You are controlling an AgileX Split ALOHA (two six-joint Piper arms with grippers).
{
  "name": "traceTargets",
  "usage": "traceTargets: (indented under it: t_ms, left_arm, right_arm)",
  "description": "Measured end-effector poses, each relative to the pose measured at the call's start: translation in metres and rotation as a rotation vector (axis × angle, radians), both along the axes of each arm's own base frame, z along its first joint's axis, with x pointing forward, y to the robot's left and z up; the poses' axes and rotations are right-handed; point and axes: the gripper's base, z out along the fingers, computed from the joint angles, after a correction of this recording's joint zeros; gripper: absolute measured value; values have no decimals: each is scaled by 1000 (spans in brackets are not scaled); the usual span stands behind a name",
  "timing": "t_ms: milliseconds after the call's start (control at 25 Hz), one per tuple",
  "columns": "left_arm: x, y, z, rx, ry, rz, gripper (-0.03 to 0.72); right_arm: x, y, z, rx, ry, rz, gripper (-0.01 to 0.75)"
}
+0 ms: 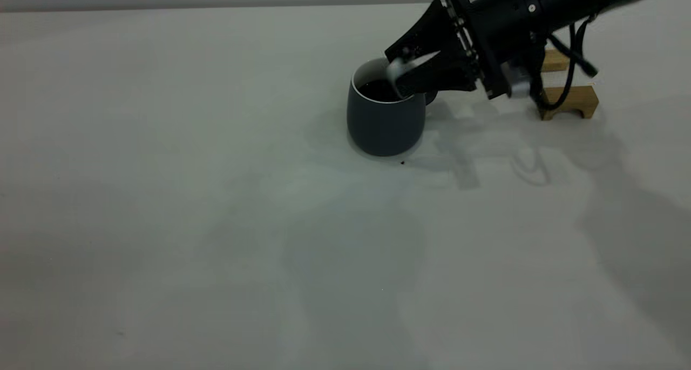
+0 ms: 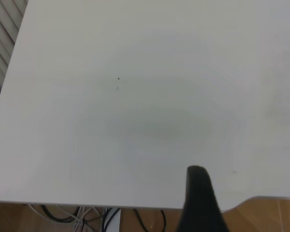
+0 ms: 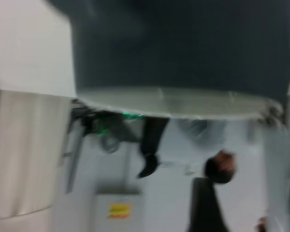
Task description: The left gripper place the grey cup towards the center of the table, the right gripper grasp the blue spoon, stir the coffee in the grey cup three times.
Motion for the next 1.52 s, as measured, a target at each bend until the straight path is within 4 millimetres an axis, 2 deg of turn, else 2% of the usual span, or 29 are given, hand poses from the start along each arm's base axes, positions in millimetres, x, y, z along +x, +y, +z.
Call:
traceTargets:
  t_ms: [120,280,560,640,880,960,1080,1200,1360,1520]
  left_arm:
    - [0,0,0,0,0,0,585]
    - [0,0,0,0,0,0,585]
    - [0,0,0,0,0,0,585]
    - [0,0,0,0,0,0,585]
    - [0,0,0,0,0,0,585]
    - [0,0,0,0,0,0,585]
    - [0,0,0,0,0,0,585]
    - [0,0,0,0,0,0,585]
    - [0,0,0,0,0,0,585]
    - [0,0,0,0,0,0,585]
  right_arm:
    - [-2,-3,23,-70,-72,86,643]
    - [-7,-8,60,-211,-196,240,638]
    - [-32,-13,136,-652,-471,657,495]
    - [-41,-13,166,-775,-563,737,454]
    - [-82,-9,266,-970,-840,792,332]
    - [-102,-15,297,-1016,-930,790,296]
    - [-135,-33,333,-1103,-1052,820,244]
    - [-173,-52,346,-1173,-1123,914,215]
    - [-213,-69,332,-1203,-1127,1037,212]
    - [-241,-80,322,-1205,-1125,1060,212]
